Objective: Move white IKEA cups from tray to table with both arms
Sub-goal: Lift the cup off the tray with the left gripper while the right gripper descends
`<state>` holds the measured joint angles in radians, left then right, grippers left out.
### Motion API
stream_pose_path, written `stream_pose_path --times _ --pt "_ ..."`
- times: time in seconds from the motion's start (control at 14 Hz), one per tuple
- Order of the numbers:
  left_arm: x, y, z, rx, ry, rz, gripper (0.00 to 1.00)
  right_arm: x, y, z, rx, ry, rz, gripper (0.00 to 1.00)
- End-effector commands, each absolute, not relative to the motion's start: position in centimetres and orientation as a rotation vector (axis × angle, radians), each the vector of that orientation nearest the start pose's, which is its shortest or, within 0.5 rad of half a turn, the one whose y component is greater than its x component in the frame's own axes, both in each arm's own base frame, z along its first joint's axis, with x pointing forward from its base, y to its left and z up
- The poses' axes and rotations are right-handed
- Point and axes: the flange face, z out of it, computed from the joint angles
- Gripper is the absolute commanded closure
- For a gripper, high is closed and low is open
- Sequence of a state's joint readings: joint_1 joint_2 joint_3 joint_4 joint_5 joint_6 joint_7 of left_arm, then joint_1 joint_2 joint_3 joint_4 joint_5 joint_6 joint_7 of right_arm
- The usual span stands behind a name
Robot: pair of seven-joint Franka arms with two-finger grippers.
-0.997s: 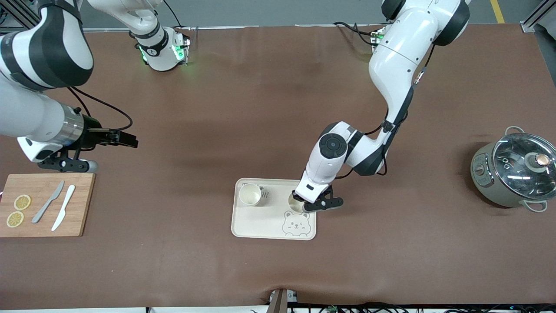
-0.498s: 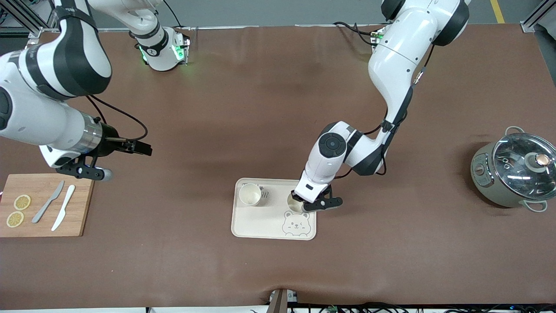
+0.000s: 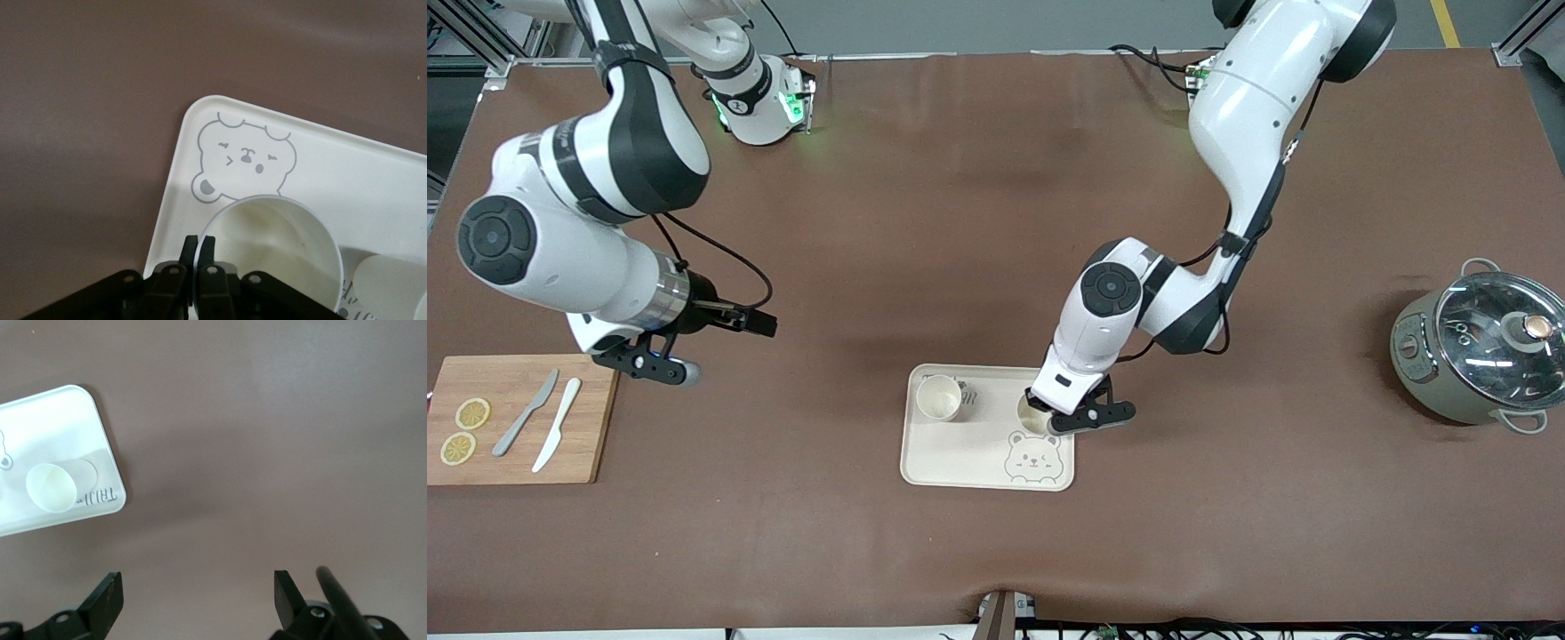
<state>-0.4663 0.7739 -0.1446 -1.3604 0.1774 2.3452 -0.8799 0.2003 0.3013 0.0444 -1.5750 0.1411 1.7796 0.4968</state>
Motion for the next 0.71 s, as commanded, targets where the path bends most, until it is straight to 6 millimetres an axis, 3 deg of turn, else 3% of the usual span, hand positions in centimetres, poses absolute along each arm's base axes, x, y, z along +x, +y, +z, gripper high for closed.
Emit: stream_pose_path --times 0.0,0.14,0.28,0.64 --pt "63.2 -38.4 34.1 -3.157 -0.317 -0.255 1.0 62.6 18.8 44.6 -2.975 0.517 0.218 0.0" --pt "63.3 -35.8 37.7 -3.166 -0.252 -0.171 1.0 63.1 20.2 43.3 -2.966 0.55 0.196 0.0" --pt "63.6 -31.5 40.3 -3.169 -0.175 -0.082 1.0 63.6 22.3 42.2 -2.959 0.591 0.186 0.0" --pt "64.4 -20.1 42.0 -3.176 0.027 -0.032 1.0 64.3 25.1 40.1 -2.961 0.631 0.204 0.0"
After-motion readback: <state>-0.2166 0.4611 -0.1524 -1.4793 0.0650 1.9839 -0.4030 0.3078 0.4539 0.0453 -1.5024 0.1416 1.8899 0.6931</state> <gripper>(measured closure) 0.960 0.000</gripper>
